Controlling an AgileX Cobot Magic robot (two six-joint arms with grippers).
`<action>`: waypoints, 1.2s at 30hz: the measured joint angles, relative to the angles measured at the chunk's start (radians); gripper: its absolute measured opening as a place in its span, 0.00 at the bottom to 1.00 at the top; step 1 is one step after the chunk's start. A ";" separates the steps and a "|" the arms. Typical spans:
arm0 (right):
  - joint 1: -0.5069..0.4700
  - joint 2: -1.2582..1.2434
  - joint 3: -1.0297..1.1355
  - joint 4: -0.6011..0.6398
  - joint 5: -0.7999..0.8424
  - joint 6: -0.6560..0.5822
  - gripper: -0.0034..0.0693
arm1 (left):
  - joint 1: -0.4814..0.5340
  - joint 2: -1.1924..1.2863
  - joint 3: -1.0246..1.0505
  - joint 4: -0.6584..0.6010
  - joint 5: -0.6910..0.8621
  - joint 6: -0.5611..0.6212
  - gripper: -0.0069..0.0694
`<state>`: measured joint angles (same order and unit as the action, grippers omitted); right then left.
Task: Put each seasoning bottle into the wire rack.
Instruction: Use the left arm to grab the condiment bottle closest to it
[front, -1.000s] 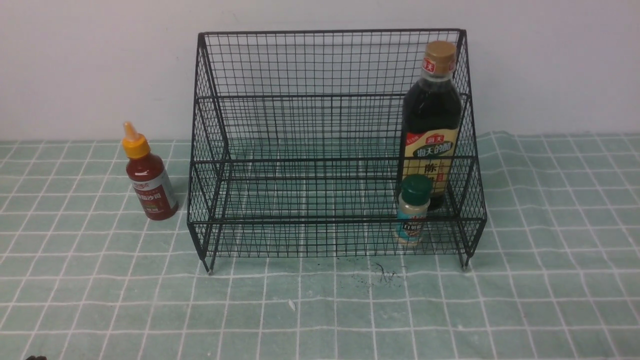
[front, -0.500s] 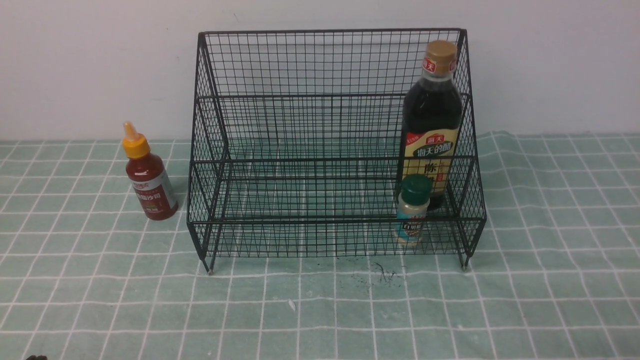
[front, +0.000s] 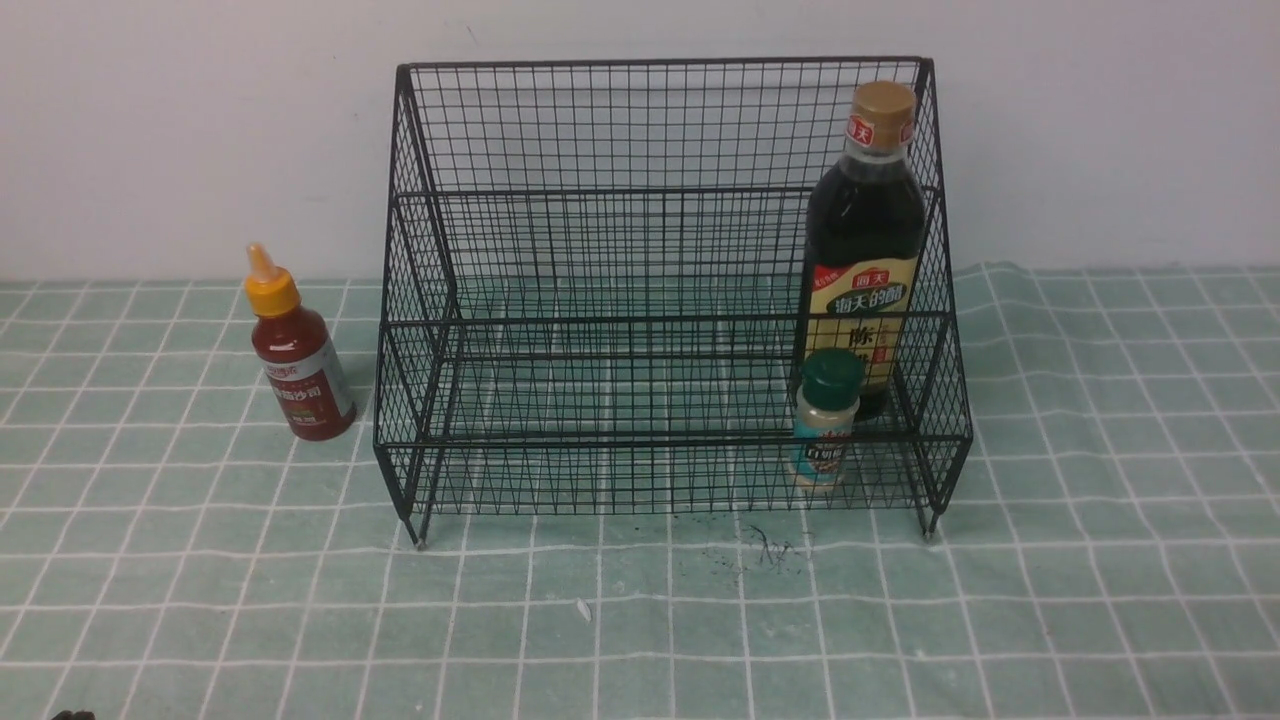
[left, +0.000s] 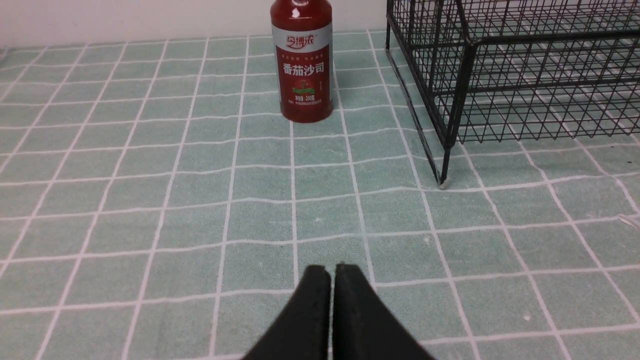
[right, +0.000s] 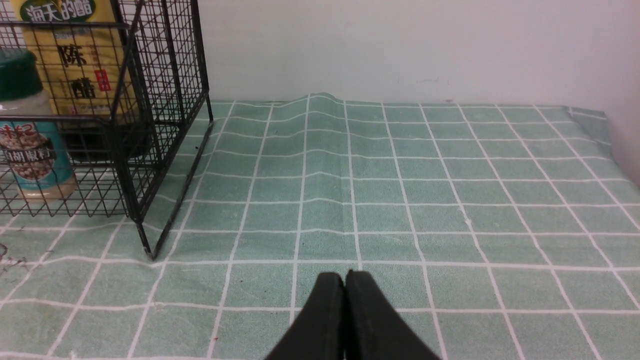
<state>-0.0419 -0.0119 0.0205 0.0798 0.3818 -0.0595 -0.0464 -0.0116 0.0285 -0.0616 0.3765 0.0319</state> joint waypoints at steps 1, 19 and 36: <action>0.000 0.000 0.000 0.000 0.000 0.000 0.03 | 0.000 0.000 0.000 0.002 -0.001 0.001 0.08; 0.000 0.000 0.000 0.000 0.000 -0.001 0.03 | 0.000 0.014 -0.154 -0.508 -0.608 -0.091 0.08; 0.000 0.000 0.000 0.000 0.001 -0.001 0.03 | 0.012 1.094 -0.998 -0.146 0.576 0.027 0.08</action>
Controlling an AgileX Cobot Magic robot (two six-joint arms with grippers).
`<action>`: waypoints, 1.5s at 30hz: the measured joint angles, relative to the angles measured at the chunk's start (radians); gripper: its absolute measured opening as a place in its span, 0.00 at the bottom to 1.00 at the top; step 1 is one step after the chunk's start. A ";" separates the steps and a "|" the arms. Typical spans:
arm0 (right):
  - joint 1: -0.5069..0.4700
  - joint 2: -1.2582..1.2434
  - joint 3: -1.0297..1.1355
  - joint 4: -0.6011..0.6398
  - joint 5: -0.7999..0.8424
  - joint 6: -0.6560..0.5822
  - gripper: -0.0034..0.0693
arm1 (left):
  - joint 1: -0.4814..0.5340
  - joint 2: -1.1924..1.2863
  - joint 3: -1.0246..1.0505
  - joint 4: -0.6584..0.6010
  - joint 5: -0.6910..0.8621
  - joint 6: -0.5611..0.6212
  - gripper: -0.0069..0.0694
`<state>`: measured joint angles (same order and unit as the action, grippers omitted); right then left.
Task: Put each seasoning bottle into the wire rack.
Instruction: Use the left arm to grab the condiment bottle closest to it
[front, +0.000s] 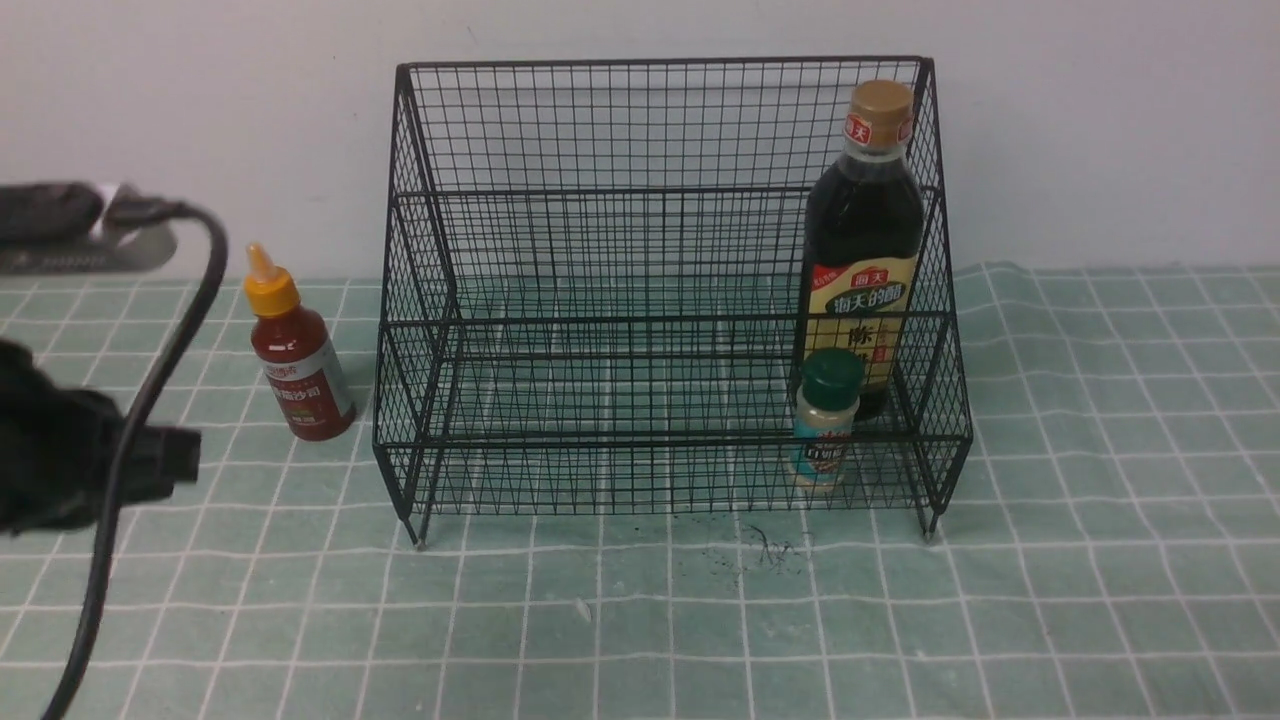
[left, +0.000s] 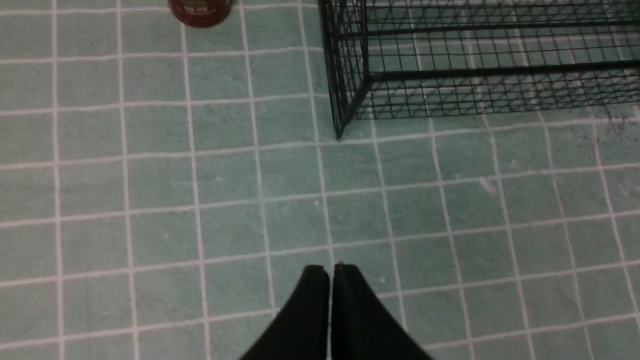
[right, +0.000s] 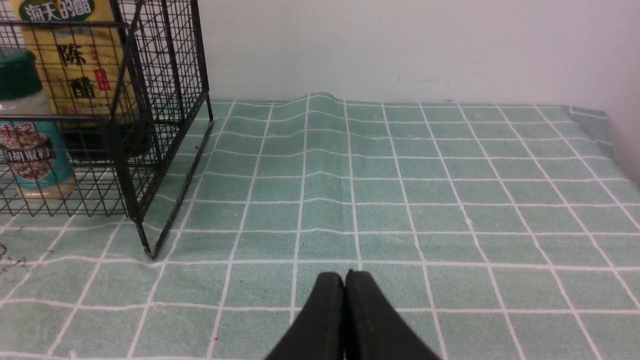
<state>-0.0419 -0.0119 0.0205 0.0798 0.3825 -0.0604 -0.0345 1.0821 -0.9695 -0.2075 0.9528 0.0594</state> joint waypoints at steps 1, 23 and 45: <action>0.000 0.000 0.000 0.000 0.000 0.000 0.03 | 0.014 0.061 -0.057 0.000 0.019 0.000 0.08; 0.000 0.000 0.000 0.000 0.000 0.019 0.03 | 0.103 0.793 -0.768 0.027 0.150 0.052 0.57; 0.000 0.000 0.000 0.000 0.000 0.019 0.03 | 0.085 0.957 -0.769 0.089 0.006 0.068 0.46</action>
<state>-0.0419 -0.0119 0.0205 0.0802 0.3825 -0.0416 0.0507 2.0395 -1.7390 -0.1185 0.9585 0.1276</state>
